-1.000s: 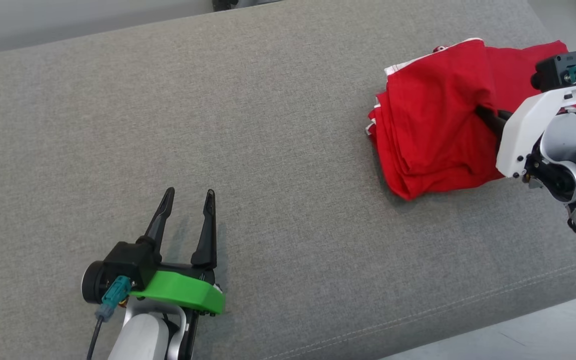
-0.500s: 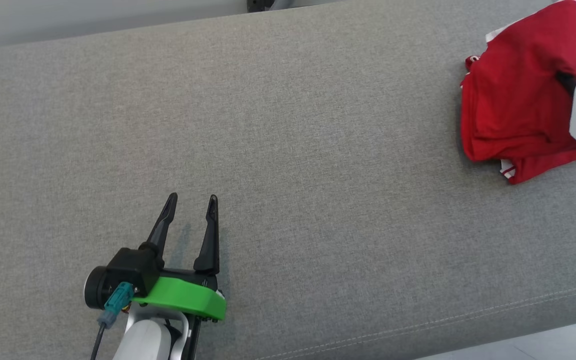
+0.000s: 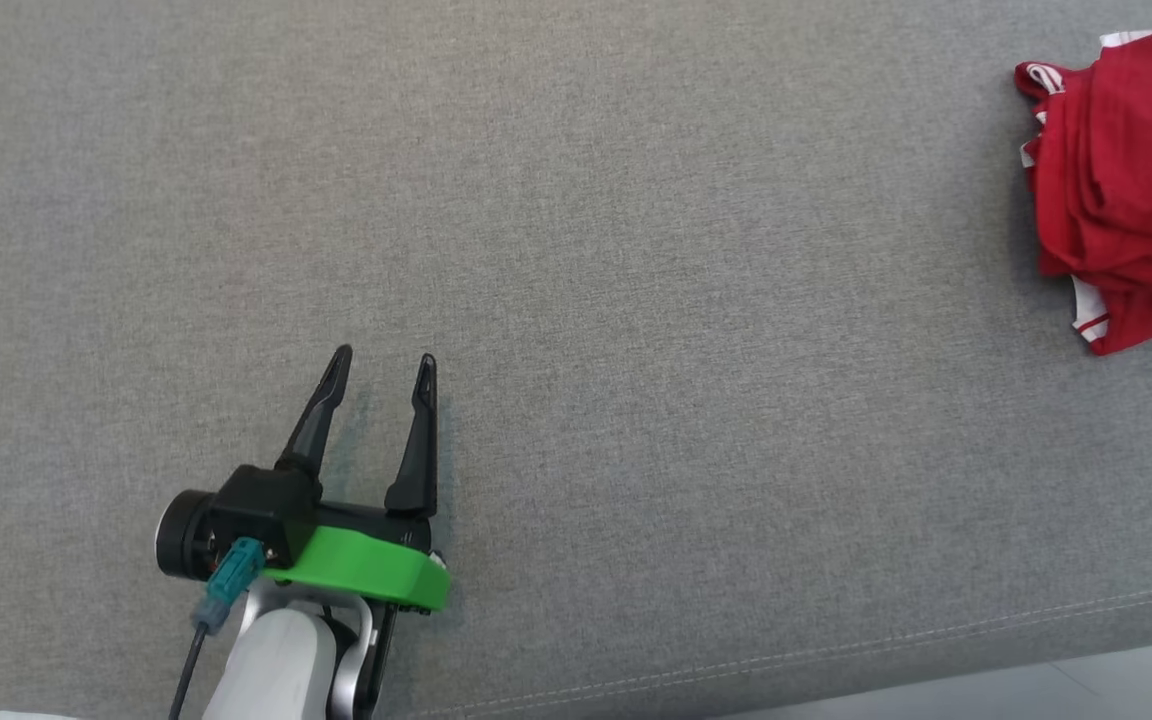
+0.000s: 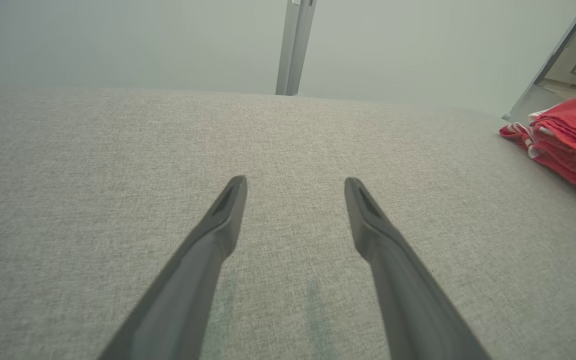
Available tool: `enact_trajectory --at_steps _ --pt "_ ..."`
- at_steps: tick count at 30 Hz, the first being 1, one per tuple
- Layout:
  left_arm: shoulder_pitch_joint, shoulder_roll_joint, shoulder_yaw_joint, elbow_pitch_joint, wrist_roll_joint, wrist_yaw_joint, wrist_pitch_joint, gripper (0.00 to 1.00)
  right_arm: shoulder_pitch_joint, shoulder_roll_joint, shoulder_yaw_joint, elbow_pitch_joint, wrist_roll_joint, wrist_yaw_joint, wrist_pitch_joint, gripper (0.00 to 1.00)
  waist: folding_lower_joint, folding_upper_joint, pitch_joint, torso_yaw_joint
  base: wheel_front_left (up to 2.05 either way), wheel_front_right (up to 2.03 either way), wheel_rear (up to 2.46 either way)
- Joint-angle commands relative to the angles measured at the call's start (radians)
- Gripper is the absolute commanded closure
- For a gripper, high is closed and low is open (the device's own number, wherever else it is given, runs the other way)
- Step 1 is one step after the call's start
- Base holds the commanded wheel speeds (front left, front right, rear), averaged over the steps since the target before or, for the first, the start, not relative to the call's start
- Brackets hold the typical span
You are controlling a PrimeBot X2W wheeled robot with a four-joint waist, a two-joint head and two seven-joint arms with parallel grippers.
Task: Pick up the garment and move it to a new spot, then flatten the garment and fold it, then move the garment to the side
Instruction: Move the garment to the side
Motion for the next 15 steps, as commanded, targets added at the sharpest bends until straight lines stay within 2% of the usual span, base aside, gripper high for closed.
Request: enact_trajectory --at_steps 1,8,15 --pt "-0.020 0.007 -0.001 -0.007 0.006 -0.002 0.004 0.00 -0.013 -0.007 -0.007 0.013 -0.012 -0.001 -0.013 1.00 0.0000 -0.0001 0.034 0.017 0.00 0.00 0.00" --pt "-0.042 0.017 -0.015 -0.026 0.016 0.000 0.013 0.00 -0.044 -0.027 -0.022 0.093 -0.088 -0.001 -0.087 1.00 0.0000 -0.0001 0.084 0.026 0.00 0.00 0.00" --pt "-0.050 0.025 -0.023 -0.034 0.017 0.003 0.021 0.00 -0.064 -0.012 -0.027 0.167 -0.161 -0.001 -0.155 1.00 0.0000 -0.0001 0.100 0.023 0.00 0.00 0.00"
